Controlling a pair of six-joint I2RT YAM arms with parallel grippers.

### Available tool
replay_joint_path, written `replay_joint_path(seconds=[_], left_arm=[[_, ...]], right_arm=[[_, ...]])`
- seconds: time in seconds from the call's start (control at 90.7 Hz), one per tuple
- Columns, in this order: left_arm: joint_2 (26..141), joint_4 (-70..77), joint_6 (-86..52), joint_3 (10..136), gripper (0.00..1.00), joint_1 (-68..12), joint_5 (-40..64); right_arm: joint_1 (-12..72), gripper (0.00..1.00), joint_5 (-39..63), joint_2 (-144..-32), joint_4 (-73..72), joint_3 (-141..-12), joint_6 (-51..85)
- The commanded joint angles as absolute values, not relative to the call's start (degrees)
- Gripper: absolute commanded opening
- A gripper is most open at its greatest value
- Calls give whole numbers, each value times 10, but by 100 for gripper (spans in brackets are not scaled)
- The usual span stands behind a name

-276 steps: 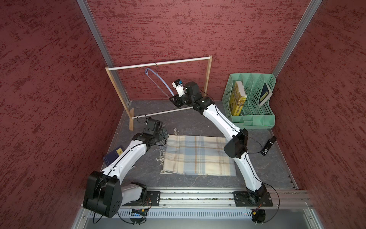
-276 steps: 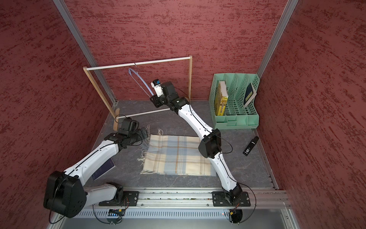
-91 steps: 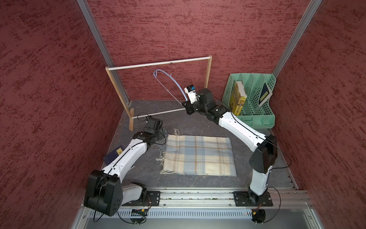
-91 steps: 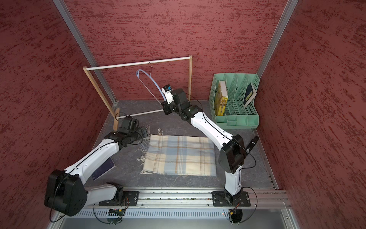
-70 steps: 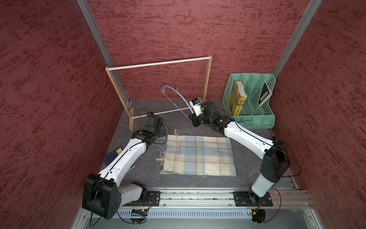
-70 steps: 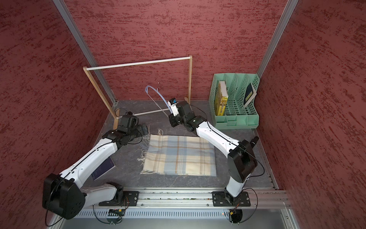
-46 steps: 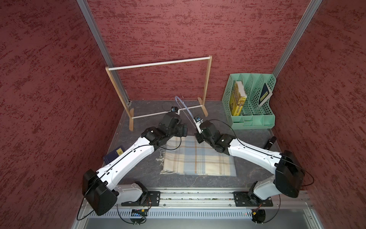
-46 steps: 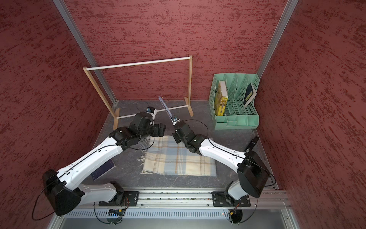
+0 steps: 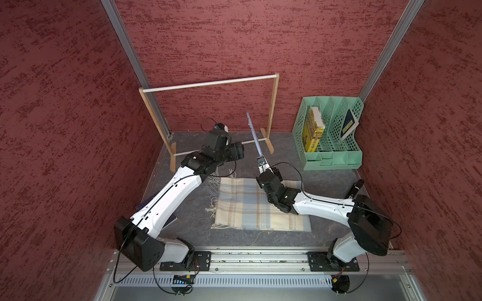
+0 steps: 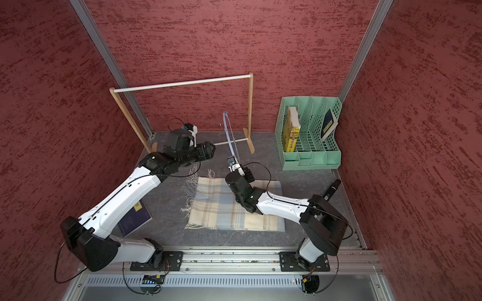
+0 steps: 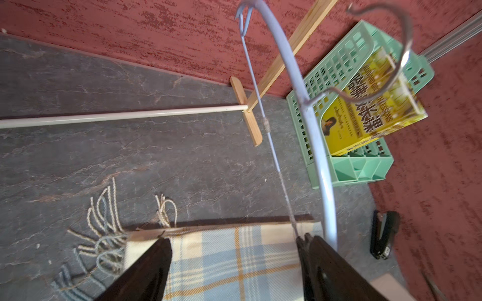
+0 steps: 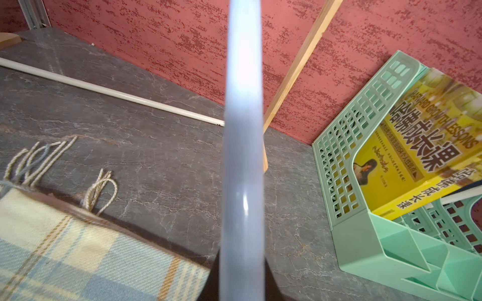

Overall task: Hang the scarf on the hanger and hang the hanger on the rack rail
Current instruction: Pick up the hanger from the clothesline.

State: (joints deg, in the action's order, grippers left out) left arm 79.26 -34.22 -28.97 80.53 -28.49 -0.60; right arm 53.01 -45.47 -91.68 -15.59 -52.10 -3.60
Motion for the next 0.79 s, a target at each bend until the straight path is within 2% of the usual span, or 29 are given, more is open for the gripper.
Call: replay_joint_path(seconds=[0.0, 0.099, 0.198, 0.507, 0.782], left_arm=[[811, -315, -356, 825, 81, -285, 104], [818, -284, -385, 818, 79, -290, 154], [823, -266, -396, 814, 77, -298, 160], [859, -251, -399, 802, 73, -294, 29], [861, -138, -421, 762, 69, -298, -31]], right_arm=[[533, 0, -498, -948, -280, -515, -69], [534, 0, -505, -986, -327, -529, -98], [537, 0, -506, -1013, -339, -548, -107], [546, 0, -490, -1013, -305, -561, -76], [550, 0, -478, -1008, -276, -567, -44]])
